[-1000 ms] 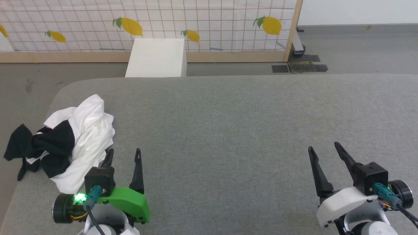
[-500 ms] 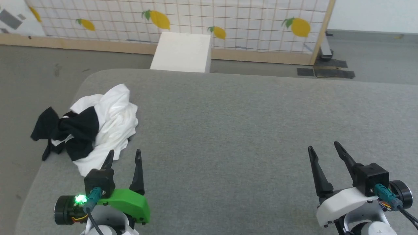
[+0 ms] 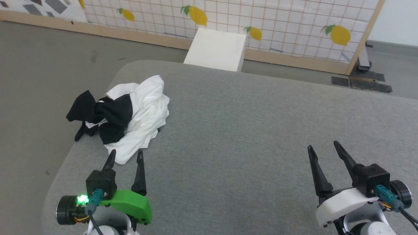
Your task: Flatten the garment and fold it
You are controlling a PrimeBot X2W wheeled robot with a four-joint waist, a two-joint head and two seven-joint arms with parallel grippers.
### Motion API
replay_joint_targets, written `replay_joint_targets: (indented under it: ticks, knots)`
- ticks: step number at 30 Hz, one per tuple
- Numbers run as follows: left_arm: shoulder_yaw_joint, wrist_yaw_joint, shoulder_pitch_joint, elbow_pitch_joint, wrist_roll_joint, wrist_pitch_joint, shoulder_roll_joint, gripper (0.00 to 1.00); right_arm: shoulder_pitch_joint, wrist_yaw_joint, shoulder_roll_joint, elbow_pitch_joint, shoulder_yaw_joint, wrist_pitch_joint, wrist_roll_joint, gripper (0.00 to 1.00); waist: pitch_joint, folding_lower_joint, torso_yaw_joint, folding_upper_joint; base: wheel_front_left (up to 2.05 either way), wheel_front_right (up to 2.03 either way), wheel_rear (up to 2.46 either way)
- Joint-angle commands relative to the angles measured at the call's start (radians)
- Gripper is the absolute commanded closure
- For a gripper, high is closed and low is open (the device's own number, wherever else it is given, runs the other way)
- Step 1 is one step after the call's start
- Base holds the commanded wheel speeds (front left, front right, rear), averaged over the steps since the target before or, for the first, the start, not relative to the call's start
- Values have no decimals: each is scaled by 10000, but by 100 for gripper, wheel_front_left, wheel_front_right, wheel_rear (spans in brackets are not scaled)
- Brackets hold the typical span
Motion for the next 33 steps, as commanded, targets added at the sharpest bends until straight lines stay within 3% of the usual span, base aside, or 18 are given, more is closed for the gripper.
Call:
replay_joint_targets:
  ticks: [1, 33]
  knots:
    - [-31, 55, -55, 29, -163, -109, 31, 0, -103, -6, 10, -23, 0, -97, 98, 0, 25, 0, 146, 0, -16, -16, -16]
    - [-164, 395, -73, 238, -686, -769, -11, 0, -239, -10, 19, -46, 39, -474, 312, 0, 218, 0, 1316, 0, -1, -1, -1]
